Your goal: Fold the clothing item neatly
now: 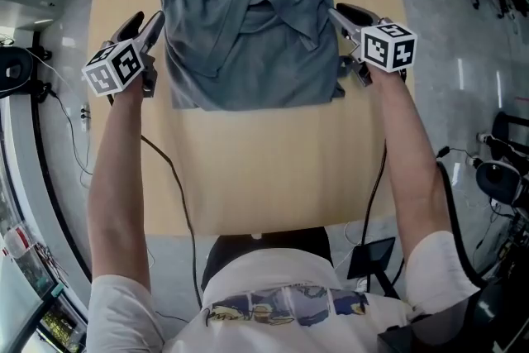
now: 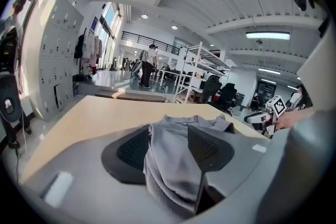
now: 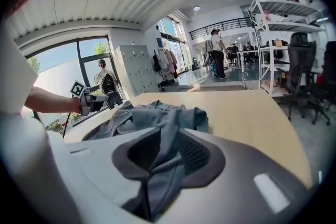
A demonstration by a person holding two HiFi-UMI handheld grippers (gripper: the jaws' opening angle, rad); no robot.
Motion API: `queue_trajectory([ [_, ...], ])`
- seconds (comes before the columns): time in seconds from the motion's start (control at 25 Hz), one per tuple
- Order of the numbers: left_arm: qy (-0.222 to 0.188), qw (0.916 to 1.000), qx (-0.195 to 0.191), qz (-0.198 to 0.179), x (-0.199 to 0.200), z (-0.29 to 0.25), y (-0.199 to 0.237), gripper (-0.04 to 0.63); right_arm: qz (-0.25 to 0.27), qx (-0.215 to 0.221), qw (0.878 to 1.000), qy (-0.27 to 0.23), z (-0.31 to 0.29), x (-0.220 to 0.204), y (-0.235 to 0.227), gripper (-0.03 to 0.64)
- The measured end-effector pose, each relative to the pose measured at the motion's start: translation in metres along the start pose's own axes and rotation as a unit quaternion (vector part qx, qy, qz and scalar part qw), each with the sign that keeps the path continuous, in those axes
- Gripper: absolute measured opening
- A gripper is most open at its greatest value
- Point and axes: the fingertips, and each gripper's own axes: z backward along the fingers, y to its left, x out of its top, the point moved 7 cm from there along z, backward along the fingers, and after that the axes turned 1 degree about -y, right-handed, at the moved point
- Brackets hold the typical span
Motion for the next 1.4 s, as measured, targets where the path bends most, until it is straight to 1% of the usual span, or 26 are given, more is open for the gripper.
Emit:
queue_trajectory([
  [0.12, -0.007, 0.9992, -0.019, -0.033, 0.0, 0.027, -0.015, 0.245, 0.012, -0.01, 1.0, -0.006, 0.023, -0.006, 0.024, 0.095],
  [0.2, -0.011, 0.9982, -0.036, -0.047, -0.003, 0.049, -0.027, 0.245, 0.022, -0.017, 1.0, -0.005, 0.039, -0.011, 0.046, 0.095],
  [0.32, -0.015, 0.9966, -0.061, -0.054, -0.014, 0.09, -0.045, 0.244, 0.032, -0.026, 0.999, -0.002, 0.065, -0.021, 0.083, 0.095],
  [0.48, -0.018, 0.9926, -0.098, -0.069, -0.025, 0.146, -0.069, 0.241, 0.038, -0.042, 0.998, -0.013, 0.102, -0.03, 0.132, 0.095],
  [0.56, -0.021, 0.9905, -0.117, -0.07, -0.032, 0.18, -0.081, 0.234, 0.04, -0.05, 0.998, -0.017, 0.12, -0.037, 0.158, 0.095],
  [0.64, -0.025, 0.9879, -0.134, -0.074, -0.042, 0.216, -0.092, 0.232, 0.04, -0.058, 0.997, -0.021, 0.139, -0.047, 0.185, 0.095],
  [0.8, -0.024, 0.9822, -0.158, -0.099, -0.07, 0.285, -0.11, 0.219, 0.042, -0.069, 0.997, -0.022, 0.171, -0.072, 0.244, 0.095],
  [0.96, -0.008, 0.977, -0.182, -0.111, -0.101, 0.349, -0.126, 0.212, 0.037, -0.078, 0.996, -0.021, 0.201, -0.103, 0.308, 0.095],
  [1.08, 0.006, 0.9721, -0.203, -0.117, -0.123, 0.386, -0.141, 0.21, 0.06, -0.095, 0.994, -0.015, 0.224, -0.124, 0.355, 0.094],
  [1.24, 0.008, 0.9654, -0.226, -0.129, -0.147, 0.43, -0.162, 0.199, 0.076, -0.081, 0.994, -0.006, 0.246, -0.153, 0.41, 0.092],
  [1.4, 0.0, 0.9573, -0.242, -0.157, -0.159, 0.464, -0.185, 0.196, 0.078, -0.07, 0.994, -0.006, 0.269, -0.17, 0.443, 0.092],
])
